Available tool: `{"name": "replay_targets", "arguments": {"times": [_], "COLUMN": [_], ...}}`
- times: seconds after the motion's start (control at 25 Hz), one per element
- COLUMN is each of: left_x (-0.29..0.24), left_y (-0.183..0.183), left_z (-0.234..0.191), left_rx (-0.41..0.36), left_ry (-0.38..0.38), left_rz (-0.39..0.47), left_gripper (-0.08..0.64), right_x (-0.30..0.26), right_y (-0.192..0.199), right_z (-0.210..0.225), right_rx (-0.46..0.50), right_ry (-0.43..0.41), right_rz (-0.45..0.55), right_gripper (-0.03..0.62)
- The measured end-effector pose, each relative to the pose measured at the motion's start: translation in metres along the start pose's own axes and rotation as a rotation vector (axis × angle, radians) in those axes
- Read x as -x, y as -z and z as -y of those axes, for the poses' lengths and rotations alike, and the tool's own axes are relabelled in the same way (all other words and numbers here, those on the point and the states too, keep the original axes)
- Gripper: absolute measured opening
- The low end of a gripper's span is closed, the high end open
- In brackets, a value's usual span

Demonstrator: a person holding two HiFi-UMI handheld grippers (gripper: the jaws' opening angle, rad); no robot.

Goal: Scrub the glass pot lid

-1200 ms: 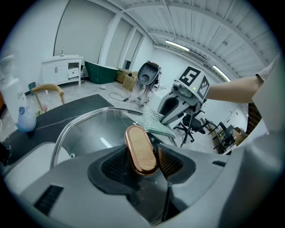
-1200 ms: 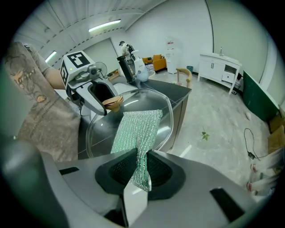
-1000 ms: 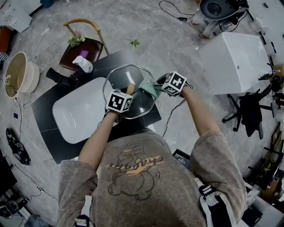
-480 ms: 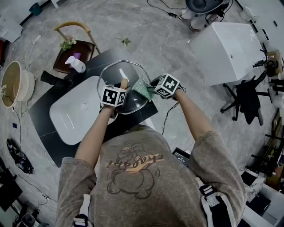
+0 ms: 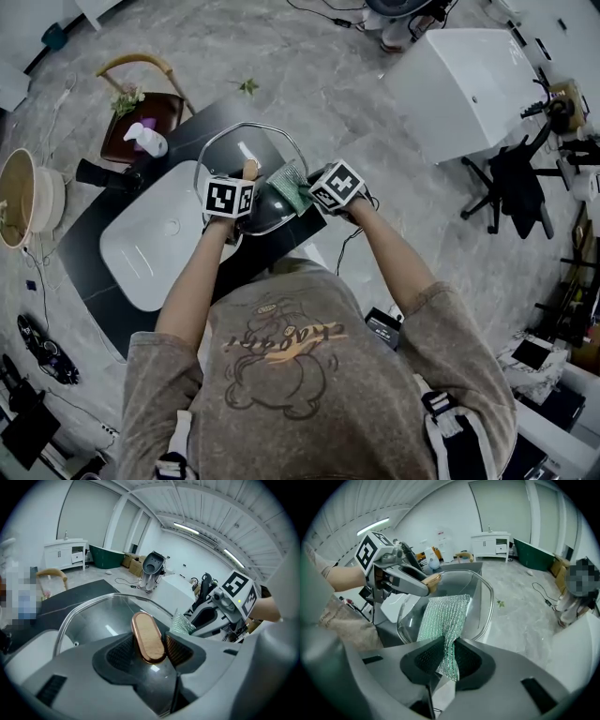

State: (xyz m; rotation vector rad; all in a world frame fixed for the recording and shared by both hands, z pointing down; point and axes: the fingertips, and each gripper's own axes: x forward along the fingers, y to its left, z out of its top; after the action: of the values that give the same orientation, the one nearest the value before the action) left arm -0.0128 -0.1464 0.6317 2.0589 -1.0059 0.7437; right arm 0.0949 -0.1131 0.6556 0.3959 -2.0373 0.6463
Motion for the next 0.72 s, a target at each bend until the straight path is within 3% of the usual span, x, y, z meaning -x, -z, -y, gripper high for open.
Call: {"name": "replay_targets", "arguments": {"times": [0.44, 0.72], "left_x": [0.000, 0.000], "left_y": [0.002, 0.002], "left_z": [0.001, 0.001], "left_rx": [-0.001, 0.002], "left_ry": [0.001, -0.001], "left_rz": [0.003, 0.001], "left_gripper": [0.209, 0.208], "right_x": [-0.003, -0.010], "right_y": [0.010, 0.009], "right_z": [-0.024, -0.049], "right_rx": [-0.129, -0.132], "right_ry": [0.044, 0.057], "right_rz": [0.045, 0.032], "right_gripper": [0.086, 0.086]}}
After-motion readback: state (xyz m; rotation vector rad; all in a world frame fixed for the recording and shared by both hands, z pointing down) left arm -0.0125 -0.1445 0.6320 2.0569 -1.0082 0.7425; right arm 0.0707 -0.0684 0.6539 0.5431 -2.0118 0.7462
